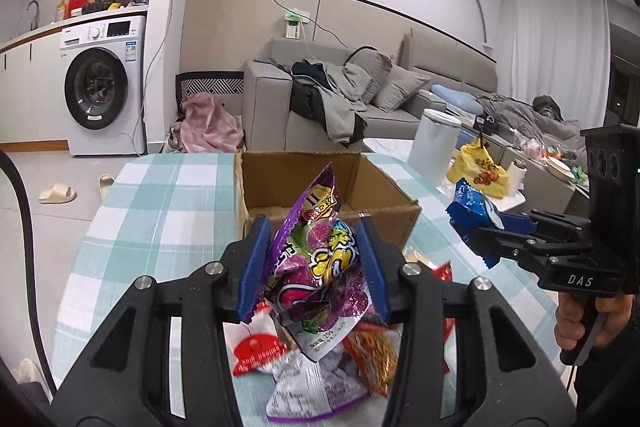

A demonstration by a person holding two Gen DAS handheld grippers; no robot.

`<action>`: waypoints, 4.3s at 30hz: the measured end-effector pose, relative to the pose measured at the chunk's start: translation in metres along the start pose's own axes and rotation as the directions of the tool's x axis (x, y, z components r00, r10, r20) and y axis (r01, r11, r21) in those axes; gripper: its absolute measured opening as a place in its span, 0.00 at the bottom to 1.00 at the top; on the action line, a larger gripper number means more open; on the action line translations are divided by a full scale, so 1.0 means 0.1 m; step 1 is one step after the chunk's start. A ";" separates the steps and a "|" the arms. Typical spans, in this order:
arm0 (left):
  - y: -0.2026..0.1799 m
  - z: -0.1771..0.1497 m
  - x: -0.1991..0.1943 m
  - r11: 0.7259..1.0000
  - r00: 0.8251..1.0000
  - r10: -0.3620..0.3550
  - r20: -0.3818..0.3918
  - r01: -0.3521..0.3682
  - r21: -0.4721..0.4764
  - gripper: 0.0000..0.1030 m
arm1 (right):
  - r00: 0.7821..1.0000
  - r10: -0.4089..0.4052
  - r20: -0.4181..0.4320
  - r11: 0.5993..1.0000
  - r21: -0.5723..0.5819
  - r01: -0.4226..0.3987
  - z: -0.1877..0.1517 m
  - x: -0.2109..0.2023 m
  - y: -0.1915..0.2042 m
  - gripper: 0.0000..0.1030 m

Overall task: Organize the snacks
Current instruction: 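Carry both bags over the cardboard box and release them inside, then withdraw both grippers from the box back toward the snack pile, then grasp the silver snack bag with left gripper while right gripper grasps the red chip bag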

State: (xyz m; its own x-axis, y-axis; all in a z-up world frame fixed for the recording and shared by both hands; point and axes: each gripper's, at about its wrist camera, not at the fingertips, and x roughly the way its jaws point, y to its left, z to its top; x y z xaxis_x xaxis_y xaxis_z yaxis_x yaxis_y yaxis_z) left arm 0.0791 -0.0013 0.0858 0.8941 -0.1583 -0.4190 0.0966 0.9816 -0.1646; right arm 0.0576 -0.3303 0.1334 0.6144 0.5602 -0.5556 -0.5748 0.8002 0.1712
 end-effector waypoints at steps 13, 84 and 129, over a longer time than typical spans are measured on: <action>0.07 0.28 0.50 1.000 1.000 0.017 -0.009 -0.017 -0.019 0.41 | 1.000 -0.022 -0.014 0.999 0.031 0.023 0.31 0.39 -0.16 0.44; 0.29 -0.43 0.11 0.991 0.972 0.131 -0.195 -0.134 0.002 0.99 | 0.979 -0.100 -0.180 0.989 0.087 0.117 -0.33 0.37 -0.50 1.00; 0.08 -1.05 0.73 0.988 0.838 -0.057 -0.543 0.125 0.088 0.69 | 0.937 0.050 -0.346 0.999 0.014 -0.048 -0.69 0.75 -0.32 0.56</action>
State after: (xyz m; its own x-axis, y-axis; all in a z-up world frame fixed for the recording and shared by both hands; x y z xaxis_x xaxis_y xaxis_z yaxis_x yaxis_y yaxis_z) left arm 0.0989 -0.0161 -0.0397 0.5058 -0.2469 -0.8266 0.2458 0.9597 -0.1363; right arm 0.0847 -0.3290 0.0305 0.3595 0.4908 -0.7936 -0.5961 0.7751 0.2093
